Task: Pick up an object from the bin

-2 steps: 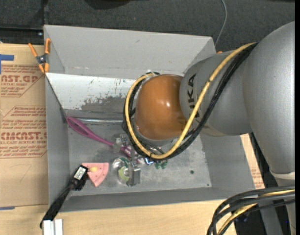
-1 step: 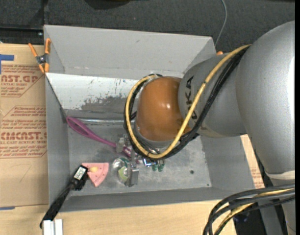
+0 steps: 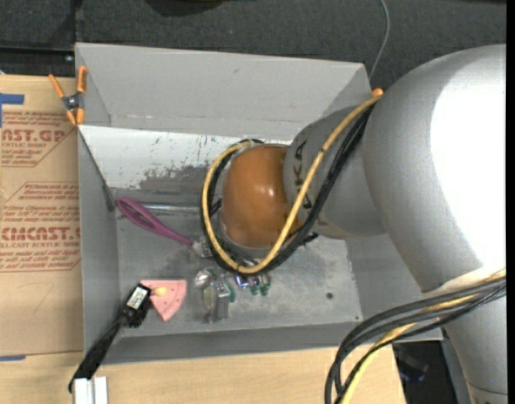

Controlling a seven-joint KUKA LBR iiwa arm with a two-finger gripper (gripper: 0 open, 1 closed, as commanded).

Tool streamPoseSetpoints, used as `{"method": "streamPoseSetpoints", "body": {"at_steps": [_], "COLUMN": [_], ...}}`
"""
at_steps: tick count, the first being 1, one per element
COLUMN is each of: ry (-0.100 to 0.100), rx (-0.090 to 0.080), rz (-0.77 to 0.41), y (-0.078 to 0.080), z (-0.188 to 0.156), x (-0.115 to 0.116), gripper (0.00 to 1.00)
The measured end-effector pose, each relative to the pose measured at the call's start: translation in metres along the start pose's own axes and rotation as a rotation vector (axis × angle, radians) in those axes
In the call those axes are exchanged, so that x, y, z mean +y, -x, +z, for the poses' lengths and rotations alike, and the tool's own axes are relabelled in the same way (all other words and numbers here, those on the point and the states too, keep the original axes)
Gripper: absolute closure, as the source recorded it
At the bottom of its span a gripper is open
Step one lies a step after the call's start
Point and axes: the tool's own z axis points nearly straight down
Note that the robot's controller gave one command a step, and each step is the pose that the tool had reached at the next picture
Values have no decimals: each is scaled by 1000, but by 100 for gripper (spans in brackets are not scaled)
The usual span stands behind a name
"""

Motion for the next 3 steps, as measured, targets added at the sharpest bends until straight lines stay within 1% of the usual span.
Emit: {"method": "streamPoseSetpoints", "body": {"at_steps": [1, 2, 3], "ry": [0, 2, 2], "rx": [-13, -6, -10], "rz": [77, 396, 340], "y": [-36, -34, -34], "z": [-8, -6, -5], "x": [2, 7, 7], "gripper": [0, 0, 0]}}
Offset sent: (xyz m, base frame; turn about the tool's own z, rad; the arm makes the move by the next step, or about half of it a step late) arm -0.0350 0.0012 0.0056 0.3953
